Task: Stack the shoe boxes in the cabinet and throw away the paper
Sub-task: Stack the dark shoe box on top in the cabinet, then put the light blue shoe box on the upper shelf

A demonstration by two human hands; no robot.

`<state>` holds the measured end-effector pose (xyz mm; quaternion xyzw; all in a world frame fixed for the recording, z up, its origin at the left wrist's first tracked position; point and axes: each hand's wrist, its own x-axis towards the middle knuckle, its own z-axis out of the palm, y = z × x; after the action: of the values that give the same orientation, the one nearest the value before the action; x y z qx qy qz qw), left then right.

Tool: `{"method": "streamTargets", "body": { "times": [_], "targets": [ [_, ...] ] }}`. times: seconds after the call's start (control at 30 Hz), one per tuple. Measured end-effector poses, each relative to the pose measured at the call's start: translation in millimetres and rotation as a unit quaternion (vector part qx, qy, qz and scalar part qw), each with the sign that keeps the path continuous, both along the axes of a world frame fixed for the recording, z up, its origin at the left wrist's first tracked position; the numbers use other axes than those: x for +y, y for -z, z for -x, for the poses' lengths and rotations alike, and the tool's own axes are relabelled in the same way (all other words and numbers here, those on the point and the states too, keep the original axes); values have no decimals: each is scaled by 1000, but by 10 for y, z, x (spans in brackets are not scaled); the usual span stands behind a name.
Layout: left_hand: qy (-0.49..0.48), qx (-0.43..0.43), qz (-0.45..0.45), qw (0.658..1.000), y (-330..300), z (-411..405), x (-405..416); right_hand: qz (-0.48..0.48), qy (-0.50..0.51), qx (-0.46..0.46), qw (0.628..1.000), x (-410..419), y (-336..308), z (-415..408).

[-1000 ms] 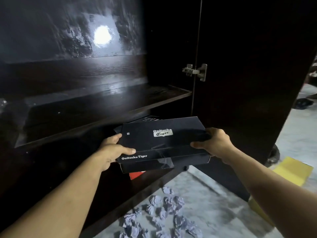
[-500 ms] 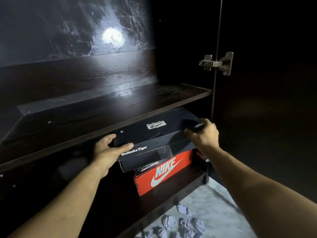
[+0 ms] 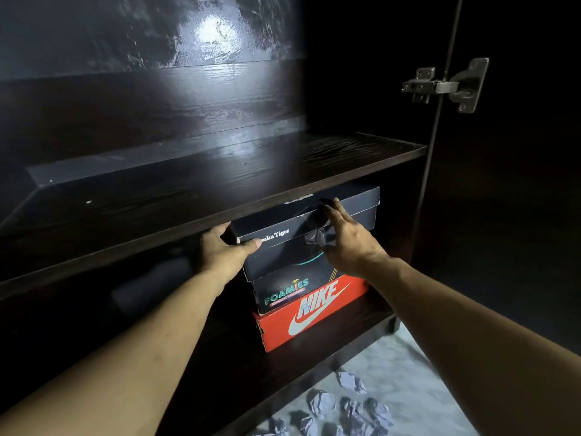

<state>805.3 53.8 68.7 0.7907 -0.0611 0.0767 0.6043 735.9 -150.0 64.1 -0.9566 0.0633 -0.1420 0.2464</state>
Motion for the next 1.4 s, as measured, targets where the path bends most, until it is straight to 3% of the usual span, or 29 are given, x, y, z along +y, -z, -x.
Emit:
{"method": "streamTargets", "body": {
  "times": [0.33, 0.63, 0.83, 1.0, 1.1, 1.2, 1.3, 1.4],
  "targets": [
    [-2, 3, -15, 1000, 53, -208, -30, 38, 10, 98, 994, -42, -97, -120],
    [-34, -4, -102, 994, 62, -234, -34, 52, 31, 89, 994, -170, -126, 206],
    [-73, 66, -143, 985, 131, 322, -289, 48, 87, 109, 989, -345, -313, 845],
    [-48, 111, -234, 965, 53, 1034, -739, 57, 131, 137, 980, -559, -597, 1655],
    [24, 119, -231, 965, 3, 1377, -1013, 47, 161, 150, 974, -706, -733, 2247],
    [167, 114, -259, 944, -119, 1867, -1318, 53, 204, 165, 963, -858, -835, 2961],
    [324, 85, -330, 882, -245, 2457, -1649, 67, 250, 193, 947, -972, -900, 3736],
    [474, 53, -394, 785, -353, 3193, -1935, 48, 298, 224, 927, -1067, -879, 4513]
  ]
}}
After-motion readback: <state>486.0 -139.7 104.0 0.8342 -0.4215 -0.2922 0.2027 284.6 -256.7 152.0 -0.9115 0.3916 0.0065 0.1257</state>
